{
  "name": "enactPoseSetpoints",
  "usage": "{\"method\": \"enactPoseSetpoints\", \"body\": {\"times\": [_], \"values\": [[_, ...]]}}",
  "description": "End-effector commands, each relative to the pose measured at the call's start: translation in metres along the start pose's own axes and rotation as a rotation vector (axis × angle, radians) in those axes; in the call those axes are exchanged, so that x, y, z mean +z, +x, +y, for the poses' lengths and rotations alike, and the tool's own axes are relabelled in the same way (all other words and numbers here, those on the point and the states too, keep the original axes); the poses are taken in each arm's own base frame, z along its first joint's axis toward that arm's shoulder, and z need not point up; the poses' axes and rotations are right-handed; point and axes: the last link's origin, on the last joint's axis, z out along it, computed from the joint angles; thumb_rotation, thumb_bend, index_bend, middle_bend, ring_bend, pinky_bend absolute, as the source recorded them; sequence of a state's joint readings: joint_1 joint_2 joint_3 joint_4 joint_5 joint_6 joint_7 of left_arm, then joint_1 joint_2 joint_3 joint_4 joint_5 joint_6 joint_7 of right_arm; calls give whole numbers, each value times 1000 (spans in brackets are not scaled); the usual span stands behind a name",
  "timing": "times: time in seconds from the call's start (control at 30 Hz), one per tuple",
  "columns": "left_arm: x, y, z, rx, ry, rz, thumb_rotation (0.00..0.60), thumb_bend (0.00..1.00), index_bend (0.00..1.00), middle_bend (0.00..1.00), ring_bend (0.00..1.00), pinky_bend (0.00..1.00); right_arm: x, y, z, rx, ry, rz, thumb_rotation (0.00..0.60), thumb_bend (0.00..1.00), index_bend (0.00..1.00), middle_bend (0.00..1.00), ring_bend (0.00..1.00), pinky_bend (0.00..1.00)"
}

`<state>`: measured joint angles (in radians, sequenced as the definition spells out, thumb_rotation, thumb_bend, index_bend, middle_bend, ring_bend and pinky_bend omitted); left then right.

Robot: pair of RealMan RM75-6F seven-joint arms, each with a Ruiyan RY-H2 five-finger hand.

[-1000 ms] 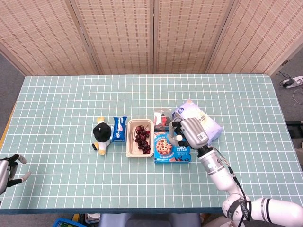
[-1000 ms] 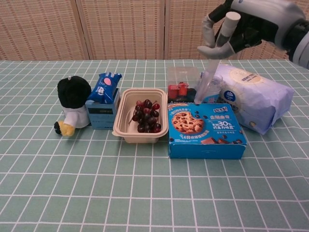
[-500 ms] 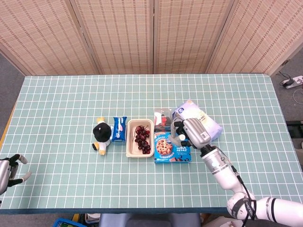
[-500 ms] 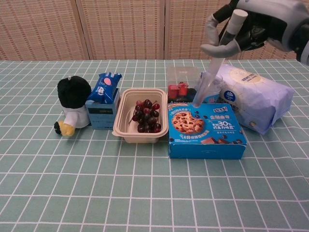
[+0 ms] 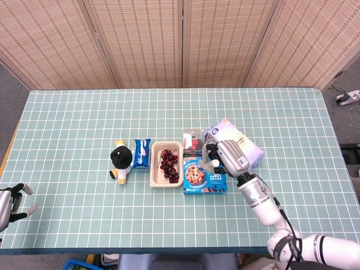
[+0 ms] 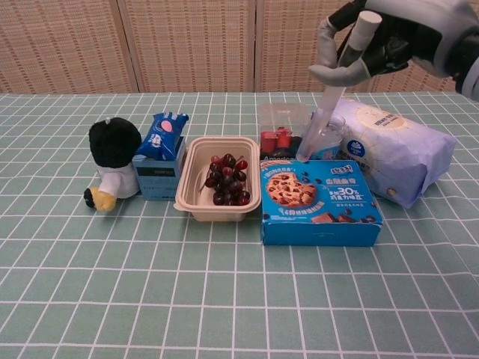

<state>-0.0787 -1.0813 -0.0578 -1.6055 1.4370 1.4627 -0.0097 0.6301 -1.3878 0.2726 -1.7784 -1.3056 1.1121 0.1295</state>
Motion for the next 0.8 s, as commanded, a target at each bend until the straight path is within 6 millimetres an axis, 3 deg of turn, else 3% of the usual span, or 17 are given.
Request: {"method": "enactPoseSetpoints", "body": {"times": [0.03, 0.43, 0.8], "values": [[0, 0, 0, 1, -1, -1, 600, 68, 635, 870, 625, 622, 2, 12, -6, 90, 23, 33, 600, 538, 802, 1000, 1000, 1000], [2, -1, 1, -1, -3, -6, 600, 68, 637, 870, 625, 622, 5, 41, -15, 164, 33, 82, 600, 538, 802, 1000, 1000, 1000], [2, -1, 1, -4, -4, -3, 600, 68, 639, 870, 625, 622, 16, 57, 1, 112, -38, 127, 600, 538, 803, 1000, 1000, 1000]]}}
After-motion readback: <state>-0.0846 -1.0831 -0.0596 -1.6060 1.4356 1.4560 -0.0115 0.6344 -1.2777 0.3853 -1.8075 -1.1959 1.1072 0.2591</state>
